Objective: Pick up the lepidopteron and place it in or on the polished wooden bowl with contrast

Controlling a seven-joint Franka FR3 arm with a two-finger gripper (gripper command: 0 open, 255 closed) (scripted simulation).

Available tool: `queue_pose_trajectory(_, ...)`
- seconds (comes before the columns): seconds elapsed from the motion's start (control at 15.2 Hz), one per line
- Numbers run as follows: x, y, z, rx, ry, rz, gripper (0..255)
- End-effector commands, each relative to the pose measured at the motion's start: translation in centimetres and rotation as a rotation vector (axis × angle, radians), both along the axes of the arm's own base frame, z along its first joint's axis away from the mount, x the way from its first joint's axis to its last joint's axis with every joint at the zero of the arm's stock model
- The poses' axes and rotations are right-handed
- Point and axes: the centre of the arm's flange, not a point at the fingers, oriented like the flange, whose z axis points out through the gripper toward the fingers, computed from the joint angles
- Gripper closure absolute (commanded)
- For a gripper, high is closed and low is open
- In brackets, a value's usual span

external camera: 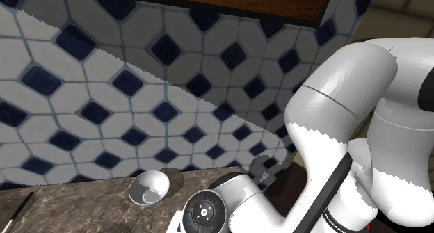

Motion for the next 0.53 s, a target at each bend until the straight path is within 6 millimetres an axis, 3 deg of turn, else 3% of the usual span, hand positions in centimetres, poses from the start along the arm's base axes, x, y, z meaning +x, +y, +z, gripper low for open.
queue_pose_trajectory(0.0,-0.01,0.00,-0.01,0.000,0.000,0.000,255)
queue_pose_trajectory(0.07,-0.01,0.00,-0.01,0.000,0.000,0.000,255)
queue_pose_trajectory(0.13,-0.01,0.00,-0.01,0.000,0.000,0.000,0)
queue_pose_trajectory(0.46,-0.01,0.00,-0.01,0.000,0.000,0.000,0)
